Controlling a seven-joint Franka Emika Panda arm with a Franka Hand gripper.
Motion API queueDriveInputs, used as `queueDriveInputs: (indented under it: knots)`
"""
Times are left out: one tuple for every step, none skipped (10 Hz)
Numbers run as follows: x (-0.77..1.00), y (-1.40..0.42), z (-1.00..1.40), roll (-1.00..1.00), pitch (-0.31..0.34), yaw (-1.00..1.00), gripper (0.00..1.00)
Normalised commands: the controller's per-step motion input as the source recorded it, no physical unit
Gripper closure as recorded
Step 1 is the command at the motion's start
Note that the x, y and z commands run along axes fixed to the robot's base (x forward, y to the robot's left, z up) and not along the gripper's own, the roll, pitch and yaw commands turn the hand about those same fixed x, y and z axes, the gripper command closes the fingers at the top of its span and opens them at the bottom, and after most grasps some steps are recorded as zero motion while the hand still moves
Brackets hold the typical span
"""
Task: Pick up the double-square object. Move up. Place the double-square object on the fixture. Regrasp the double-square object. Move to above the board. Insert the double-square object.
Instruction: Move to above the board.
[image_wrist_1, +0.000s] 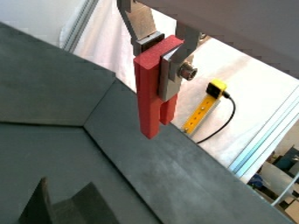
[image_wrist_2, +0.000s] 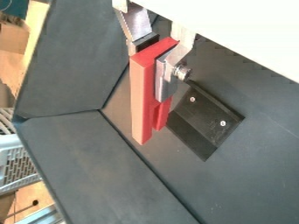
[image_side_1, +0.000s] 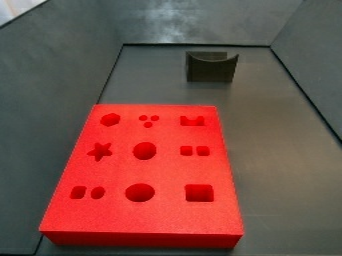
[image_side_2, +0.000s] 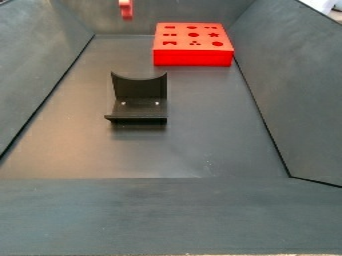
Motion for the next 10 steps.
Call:
queueDriveInputs:
  knots:
    - [0.02,-0.06,1.0,-0.04,0.134,0.07,1.0]
    - [0.02,-0.05,0.96,-0.04,0.136,0.07,1.0]
    - [0.02,-0.04,0.73,-0.05,0.137,0.09,1.0]
    - [0.02,-0.04,0.62,-0.05,0.134,0.09,1.0]
    - [0.02,-0.02,0.41,-0.06,0.124,0.1,1.0]
    - [0.02,-0.02,0.19,-0.06,0.112,0.11,1.0]
    - [-0.67,-1.0,-0.01,-1.0,-0.003,-0.1,1.0]
    - [-0.69,-1.0,0.0,-1.0,-0.025,-0.1,1.0]
    - [-0.72,-1.0,0.0,-1.0,-0.035,-0.1,1.0]
    - [-0.75,-1.0,-0.02,-1.0,-0.049,-0.1,1.0]
